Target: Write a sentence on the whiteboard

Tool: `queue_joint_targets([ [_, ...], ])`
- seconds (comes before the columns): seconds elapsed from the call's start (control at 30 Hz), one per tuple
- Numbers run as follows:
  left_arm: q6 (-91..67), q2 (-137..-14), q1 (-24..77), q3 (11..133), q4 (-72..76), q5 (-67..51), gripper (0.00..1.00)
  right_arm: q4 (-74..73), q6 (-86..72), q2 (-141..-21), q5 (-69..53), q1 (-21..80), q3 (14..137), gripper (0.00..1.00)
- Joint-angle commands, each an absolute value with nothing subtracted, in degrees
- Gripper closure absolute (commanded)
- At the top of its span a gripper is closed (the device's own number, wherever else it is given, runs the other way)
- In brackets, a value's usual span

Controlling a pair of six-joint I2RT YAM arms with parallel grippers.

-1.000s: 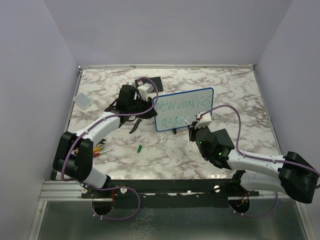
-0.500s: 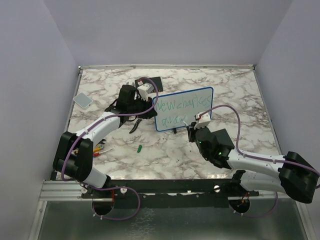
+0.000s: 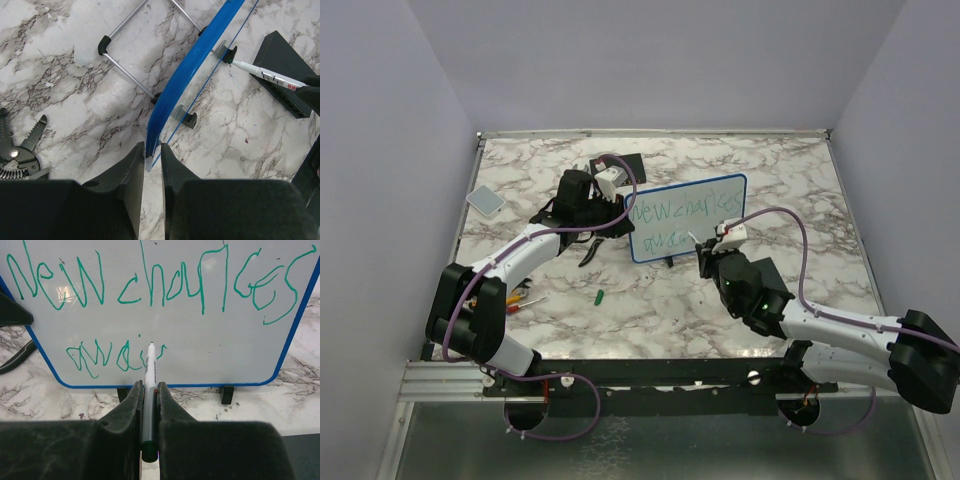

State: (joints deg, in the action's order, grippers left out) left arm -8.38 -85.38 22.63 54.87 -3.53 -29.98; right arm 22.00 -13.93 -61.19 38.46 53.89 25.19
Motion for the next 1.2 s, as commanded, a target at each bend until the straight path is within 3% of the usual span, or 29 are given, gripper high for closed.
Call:
queue_joint_targets([
  [0.0, -8.4, -83.7, 23.0, 55.2, -3.4, -29.8, 0.8, 25.5, -11.2, -62.8, 40.9, 53.7, 26.9, 0.99],
  [0.47, -8.4, -83.5, 22.9, 55.2, -3.4, -29.8, 0.8, 28.3, -9.8, -66.0, 40.6, 53.7, 27.0, 0.99],
  [1.17, -8.5, -83.8, 22.9, 55.2, -3.4, -29.9, 0.8, 19.5, -18.6, -68.0, 41.1, 53.7, 25.9, 0.99],
])
